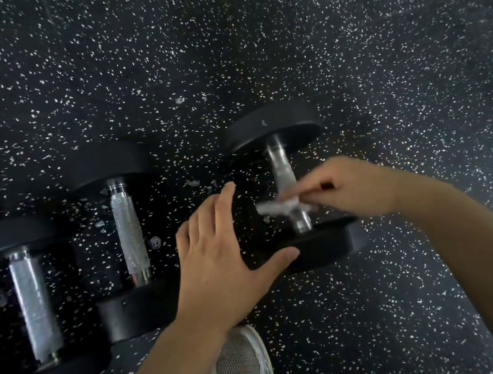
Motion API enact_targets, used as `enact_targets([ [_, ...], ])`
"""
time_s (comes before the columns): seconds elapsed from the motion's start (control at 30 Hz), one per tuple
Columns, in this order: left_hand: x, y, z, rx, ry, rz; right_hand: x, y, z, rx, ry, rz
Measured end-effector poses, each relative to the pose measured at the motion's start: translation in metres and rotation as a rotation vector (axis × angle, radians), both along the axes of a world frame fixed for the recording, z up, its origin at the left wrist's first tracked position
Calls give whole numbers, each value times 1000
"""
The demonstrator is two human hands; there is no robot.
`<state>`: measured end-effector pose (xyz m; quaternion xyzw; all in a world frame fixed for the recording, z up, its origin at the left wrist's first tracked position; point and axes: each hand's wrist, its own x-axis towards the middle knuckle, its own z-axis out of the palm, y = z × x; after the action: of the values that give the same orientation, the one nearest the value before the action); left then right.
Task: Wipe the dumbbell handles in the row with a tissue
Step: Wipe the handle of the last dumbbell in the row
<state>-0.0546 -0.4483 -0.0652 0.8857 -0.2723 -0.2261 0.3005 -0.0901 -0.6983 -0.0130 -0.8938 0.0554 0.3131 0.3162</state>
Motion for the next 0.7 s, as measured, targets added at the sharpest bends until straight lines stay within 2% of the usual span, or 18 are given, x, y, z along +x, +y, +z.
enact_targets([
  [0.1, -4, -9, 12, -81, 13, 14, 16, 3, -13, -63, -301, -216],
  [0.17, -6, -19, 18, -122, -7, 21, 21, 6, -26, -158, -334, -189],
  [0.27, -3, -25, 19, -109, -30, 15, 14, 9, -36, -91, -244, -110],
  [0.4, 4, -10, 13, -76, 6, 23, 8, 14, -28, 2, 79, 62],
  [0.47, 8, 0, 13, -67, -10, 14, 9, 20, -27, 23, 146, 115],
  [0.53, 13, 9, 13, -51, -26, 0, 14, 26, -26, 62, 23, 40],
  [0.63, 18, 23, 13, -26, -18, 17, 22, 31, -31, 38, -298, -237],
  [0.7, 20, 33, 12, -15, -21, 25, 27, 35, -36, 0, -346, -297],
])
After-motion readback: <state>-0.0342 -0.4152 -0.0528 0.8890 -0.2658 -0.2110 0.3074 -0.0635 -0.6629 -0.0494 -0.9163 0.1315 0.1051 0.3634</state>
